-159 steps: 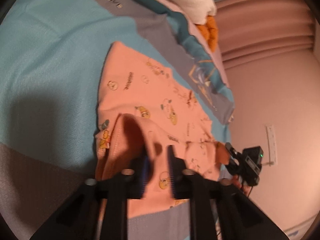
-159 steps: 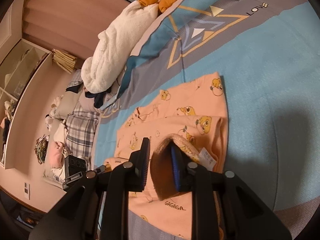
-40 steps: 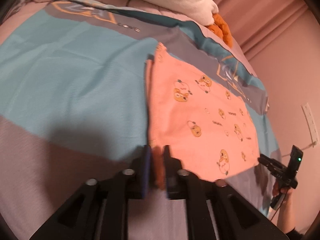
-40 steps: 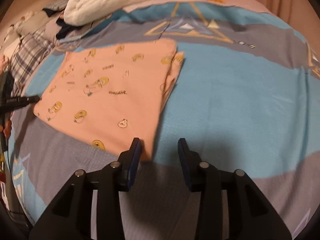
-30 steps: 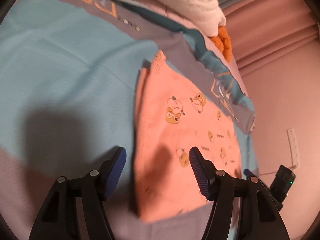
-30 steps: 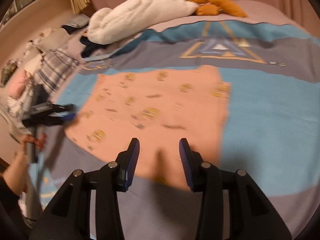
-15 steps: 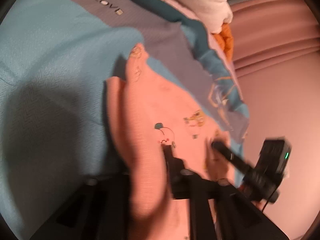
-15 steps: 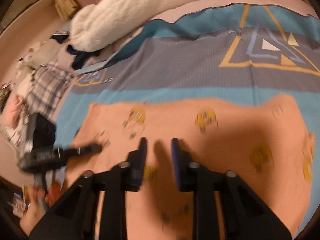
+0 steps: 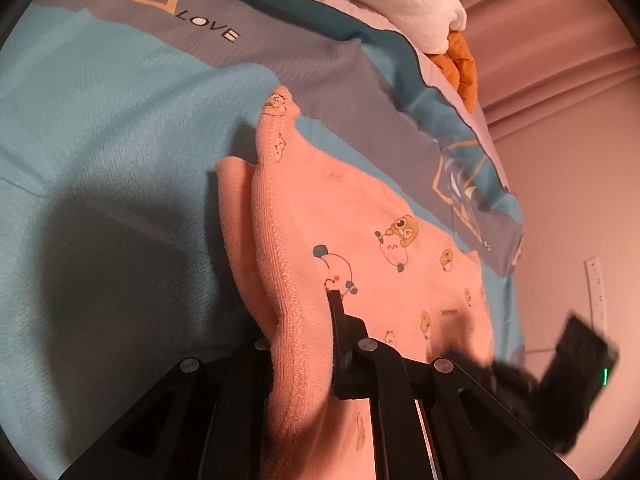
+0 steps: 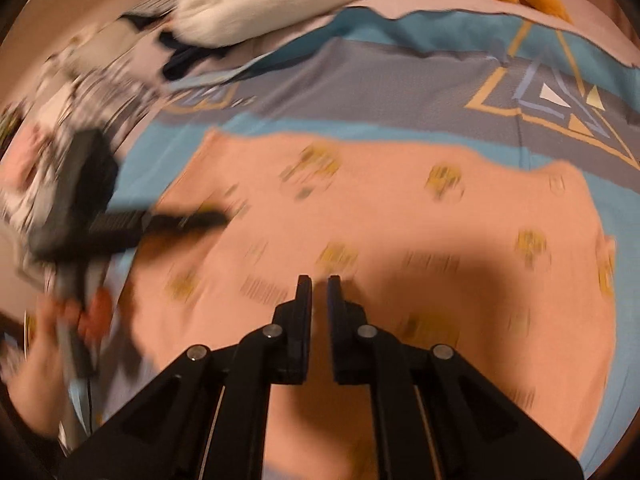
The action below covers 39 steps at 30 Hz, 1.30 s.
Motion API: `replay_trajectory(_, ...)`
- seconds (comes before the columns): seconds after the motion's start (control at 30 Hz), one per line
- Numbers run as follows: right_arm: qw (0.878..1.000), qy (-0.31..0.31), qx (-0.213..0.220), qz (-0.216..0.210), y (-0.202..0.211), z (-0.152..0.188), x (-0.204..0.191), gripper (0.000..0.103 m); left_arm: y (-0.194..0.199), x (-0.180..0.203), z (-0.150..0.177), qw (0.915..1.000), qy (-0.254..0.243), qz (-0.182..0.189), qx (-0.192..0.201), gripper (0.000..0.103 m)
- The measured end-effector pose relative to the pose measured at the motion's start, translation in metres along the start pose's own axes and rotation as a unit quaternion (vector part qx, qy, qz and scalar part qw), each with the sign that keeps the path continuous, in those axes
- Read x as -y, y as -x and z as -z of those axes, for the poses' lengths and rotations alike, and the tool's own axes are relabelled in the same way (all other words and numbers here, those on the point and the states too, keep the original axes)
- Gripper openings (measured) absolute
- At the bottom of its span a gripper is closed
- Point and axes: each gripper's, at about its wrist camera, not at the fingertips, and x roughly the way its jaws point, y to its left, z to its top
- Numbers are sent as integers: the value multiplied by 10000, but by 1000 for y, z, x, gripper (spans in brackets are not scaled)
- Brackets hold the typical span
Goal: Fold small clothes
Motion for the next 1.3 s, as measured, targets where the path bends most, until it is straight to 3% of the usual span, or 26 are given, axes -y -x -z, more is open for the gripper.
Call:
replay_trajectory(0.13, 9977, 470, -390, 292, -12, 39, -15, 8, 3, 7, 0, 9998, 22, -194, 7, 8)
replay_trajectory(0.2, 9980, 500, -261, 281, -10, 47, -12, 8, 5, 15, 1, 9995, -1, -300, 16, 8)
replay_trajectory(0.3, 9995, 27, -244, -195, 1, 40, -3, 10, 13, 34, 1, 9989, -140, -437, 58, 7)
replay_trajectory(0.4, 9943, -747, 217, -724, 21, 37, 22, 17, 18, 63, 3, 9977, -337, -590, 8, 7)
replay_trajectory(0.47, 9805, -1501, 520, -1155, 28, 33, 48, 28, 15, 88, 6, 9960, -574, -689, -58, 7)
replay_trajectory(0.57, 9379, -2651, 934, -2032, 30, 34, 90, 44, 3, 127, 10, 9923, -889, -838, -187, 8)
replay_trajectory(0.67, 9069, -3219, 1076, -2495, 22, 34, 110, 54, -18, 156, 17, 9871, -1179, -1008, -396, 8)
replay_trajectory(0.73, 8795, -3685, 1127, -2793, 14, 37, 122, 61, -37, 172, 26, 9820, -1387, -1103, -647, 10)
replay_trajectory(0.8, 8611, -4027, 1191, -2866, 11, 44, 130, 67, -59, 182, 36, 9785, -1456, -1035, -1030, 29)
replay_trajectory(0.87, 8482, -4214, 1197, -2977, 9, 48, 137, 66, -76, 188, 46, 9771, -1415, -766, -1393, 46)
replay_trajectory(0.97, 8415, -4278, 1159, -3089, 7, 50, 139, 66, -85, 201, 55, 9723, -1642, -533, -1576, 48)
replay_trajectory(1.1, 8402, -4329, 1144, -3061, 12, 47, 141, 66, -71, 206, 57, 9691, -1992, -520, -1361, 48)
replay_trajectory(1.2, 8505, -4218, 1051, -2962, 13, 47, 139, 66, -49, 194, 51, 9730, -1937, -511, -1151, 48)
replay_trajectory(1.3, 8706, -3992, 902, -2731, 10, 41, 134, 64, -24, 168, 44, 9792, -1736, -526, -908, 48)
